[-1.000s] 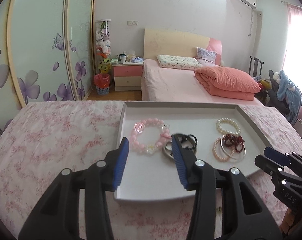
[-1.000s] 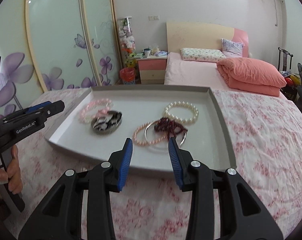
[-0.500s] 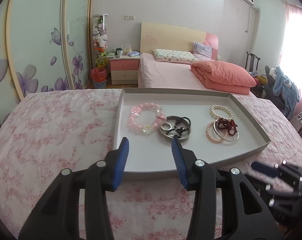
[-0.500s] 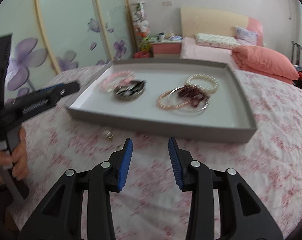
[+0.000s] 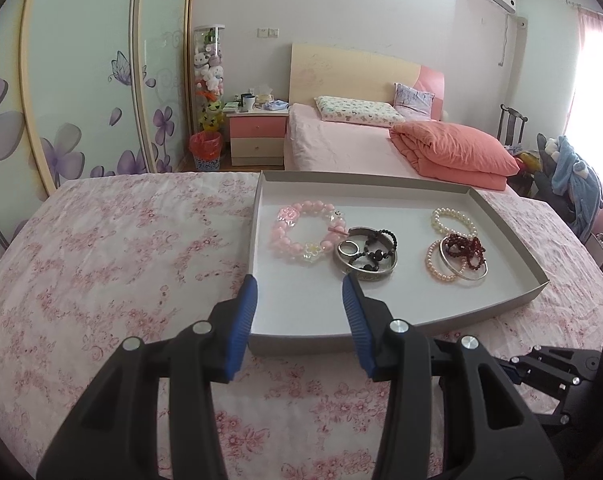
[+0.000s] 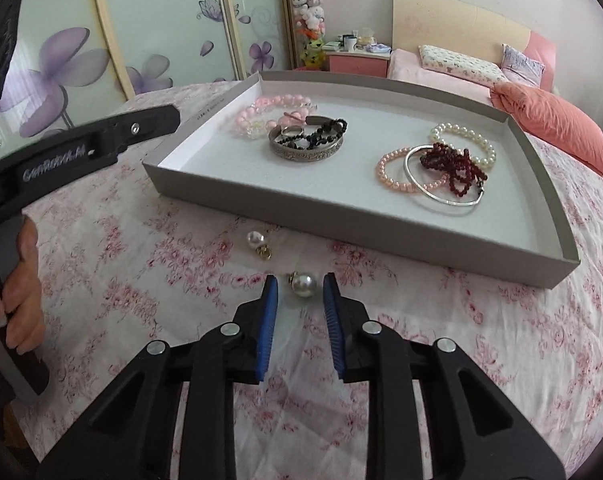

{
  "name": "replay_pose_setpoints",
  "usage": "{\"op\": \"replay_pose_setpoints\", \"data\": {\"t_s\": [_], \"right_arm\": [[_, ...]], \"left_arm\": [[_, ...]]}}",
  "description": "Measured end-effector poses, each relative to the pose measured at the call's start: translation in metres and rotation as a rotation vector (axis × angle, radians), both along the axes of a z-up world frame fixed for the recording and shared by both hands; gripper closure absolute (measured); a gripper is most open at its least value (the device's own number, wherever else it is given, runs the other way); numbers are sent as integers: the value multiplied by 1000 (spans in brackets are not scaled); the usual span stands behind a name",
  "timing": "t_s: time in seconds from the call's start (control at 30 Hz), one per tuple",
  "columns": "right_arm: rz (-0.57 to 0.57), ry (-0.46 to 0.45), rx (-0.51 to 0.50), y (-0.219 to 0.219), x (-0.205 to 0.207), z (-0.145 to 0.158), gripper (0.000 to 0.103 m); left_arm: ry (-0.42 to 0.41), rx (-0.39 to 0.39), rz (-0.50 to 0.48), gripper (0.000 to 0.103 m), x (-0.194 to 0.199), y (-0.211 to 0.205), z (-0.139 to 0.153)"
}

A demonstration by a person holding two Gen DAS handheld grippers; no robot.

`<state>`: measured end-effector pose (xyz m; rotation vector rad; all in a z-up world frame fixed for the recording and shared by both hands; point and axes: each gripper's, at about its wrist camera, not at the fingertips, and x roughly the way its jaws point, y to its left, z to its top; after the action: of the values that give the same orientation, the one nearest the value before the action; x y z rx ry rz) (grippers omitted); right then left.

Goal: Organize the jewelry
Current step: 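Move the right tool to a pearl earring and close on it, then grasp the other pearl earring with left tool while right tool holds its earring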

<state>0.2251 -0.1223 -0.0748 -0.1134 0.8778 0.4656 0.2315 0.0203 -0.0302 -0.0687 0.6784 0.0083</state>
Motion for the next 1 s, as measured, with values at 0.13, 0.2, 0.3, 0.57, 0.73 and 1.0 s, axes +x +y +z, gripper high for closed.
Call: {"op": "replay_pose_setpoints", "data": {"t_s": [0.13,0.2,0.3,0.57,0.73,1.0], "right_arm": [[-14,-2,-11,-2,1,0,89],[-20,-2,-13,-3,0,0,89],[-38,-3,-17,-9,-3,1,89],[-125,-11,-43,-40,-7,0,89],[-195,-17,-64,-65,-9,-1,89],[-285,-24,-92,-95,-9,-3,89]], "left_arm": [[3,3,-2,59,-1,-1,-2],[5,5,-4,59,-1,-2,-2],[7,5,-9,59,-2,-4,-3],[9,11,-37,58,-6,-16,-4],[14,18,-62,55,-10,-26,-5],[46,33,-115,54,-15,-46,-14]]}}
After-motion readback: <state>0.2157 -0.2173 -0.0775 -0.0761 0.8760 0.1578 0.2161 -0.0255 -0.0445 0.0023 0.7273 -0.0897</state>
